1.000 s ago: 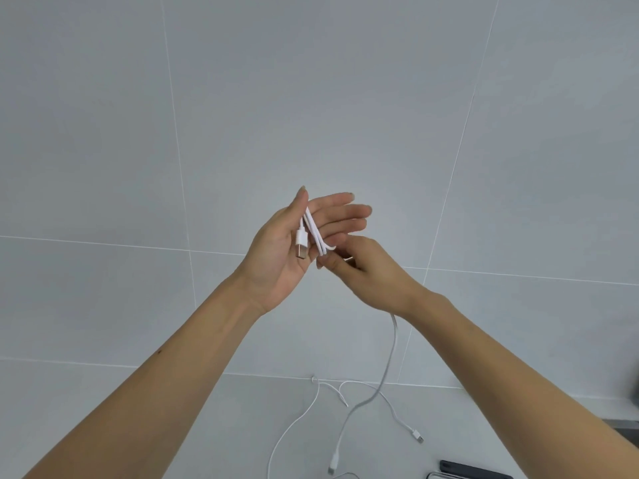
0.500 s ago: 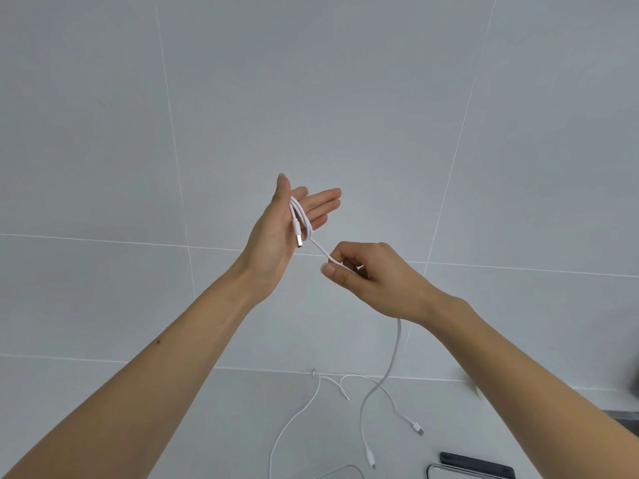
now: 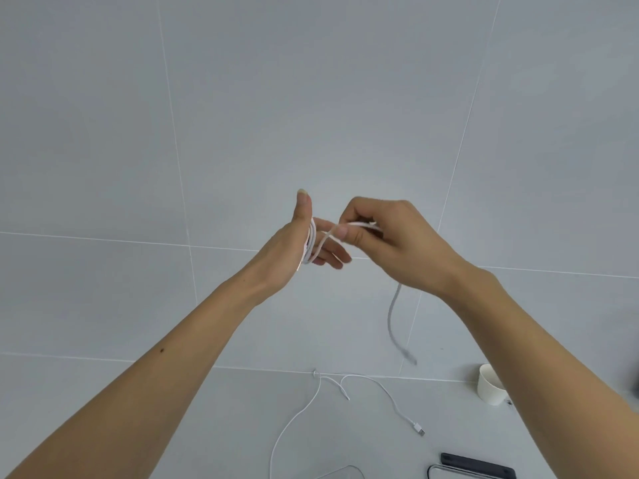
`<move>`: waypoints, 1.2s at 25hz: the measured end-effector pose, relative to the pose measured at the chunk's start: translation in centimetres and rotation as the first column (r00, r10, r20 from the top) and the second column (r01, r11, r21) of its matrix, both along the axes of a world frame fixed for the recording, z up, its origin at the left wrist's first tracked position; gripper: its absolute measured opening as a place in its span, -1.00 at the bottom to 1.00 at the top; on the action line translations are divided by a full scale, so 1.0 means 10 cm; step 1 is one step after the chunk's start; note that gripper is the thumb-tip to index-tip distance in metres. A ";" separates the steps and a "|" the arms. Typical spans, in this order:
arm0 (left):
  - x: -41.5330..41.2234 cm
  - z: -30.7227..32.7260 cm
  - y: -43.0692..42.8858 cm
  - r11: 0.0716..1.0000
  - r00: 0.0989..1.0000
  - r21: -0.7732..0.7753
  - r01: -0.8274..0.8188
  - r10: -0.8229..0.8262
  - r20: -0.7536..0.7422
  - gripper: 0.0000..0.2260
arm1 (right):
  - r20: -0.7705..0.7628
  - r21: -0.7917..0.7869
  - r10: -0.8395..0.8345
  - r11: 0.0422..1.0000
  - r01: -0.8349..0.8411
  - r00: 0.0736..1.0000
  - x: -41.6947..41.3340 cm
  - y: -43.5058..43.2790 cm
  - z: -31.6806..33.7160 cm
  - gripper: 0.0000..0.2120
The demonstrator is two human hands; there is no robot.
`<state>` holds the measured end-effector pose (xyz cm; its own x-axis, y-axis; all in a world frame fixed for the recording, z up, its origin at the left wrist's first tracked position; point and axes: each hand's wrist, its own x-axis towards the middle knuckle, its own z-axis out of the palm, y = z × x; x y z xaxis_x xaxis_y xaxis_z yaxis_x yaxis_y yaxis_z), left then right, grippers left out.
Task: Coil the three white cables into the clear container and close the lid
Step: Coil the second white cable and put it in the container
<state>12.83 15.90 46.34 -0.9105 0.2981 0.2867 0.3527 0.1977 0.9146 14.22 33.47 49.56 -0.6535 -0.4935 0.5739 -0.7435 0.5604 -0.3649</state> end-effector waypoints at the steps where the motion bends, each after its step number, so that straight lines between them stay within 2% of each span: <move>1: 0.02 0.00 0.01 0.999 0.999 -0.023 0.034 -0.034 0.012 -0.14 | -0.010 -0.042 0.002 0.999 -0.003 1.000 -0.01 -0.01 0.06 -0.78; 4: 0.11 0.00 0.02 0.987 0.985 -0.027 0.158 -0.156 0.069 -0.08 | -0.007 -0.186 0.027 0.982 -0.028 1.000 -0.04 -0.04 0.22 -0.79; 7: 0.16 0.01 0.01 0.965 0.962 0.028 0.260 -0.262 0.081 -0.09 | -0.012 -0.226 0.036 0.973 -0.038 0.999 -0.11 -0.07 0.27 -0.78; 14: 0.30 0.08 -0.03 0.920 0.937 0.193 0.341 -0.348 0.003 -0.47 | 0.015 -0.314 0.016 0.949 -0.010 1.000 -0.33 -0.12 0.16 -0.76; 17: 0.35 0.12 -0.02 0.887 0.943 0.342 0.311 -0.333 0.004 -0.56 | 0.034 -0.318 0.019 0.948 -0.007 0.999 -0.41 -0.17 -0.01 -0.70; 20: 0.32 0.14 -0.02 0.823 0.941 0.473 0.314 -0.334 -0.043 -0.60 | 0.090 -0.271 0.067 0.962 -0.040 0.994 -0.48 -0.23 -0.22 -0.70; 24: 0.26 0.13 -0.04 0.772 0.938 0.539 0.337 -0.327 -0.117 -0.60 | 0.136 -0.169 0.064 0.985 -0.040 0.989 -0.47 -0.30 -0.42 -0.71; 26: 0.22 0.13 -0.06 0.774 0.946 0.548 0.317 -0.302 -0.120 -0.60 | 0.123 -0.112 0.072 0.992 -0.059 0.990 -0.41 -0.33 -0.49 -0.77; 30: 0.14 0.10 -0.11 0.805 0.967 0.536 0.253 -0.222 -0.123 -0.55 | 0.119 0.019 0.055 0.998 -0.057 0.991 -0.32 -0.36 -0.51 -0.73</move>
<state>14.27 14.75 47.38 -0.8107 0.2850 0.5114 0.3731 -0.4217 0.8264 11.07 29.92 44.43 -0.6872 -0.5432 0.4823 -0.7263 0.5281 -0.4400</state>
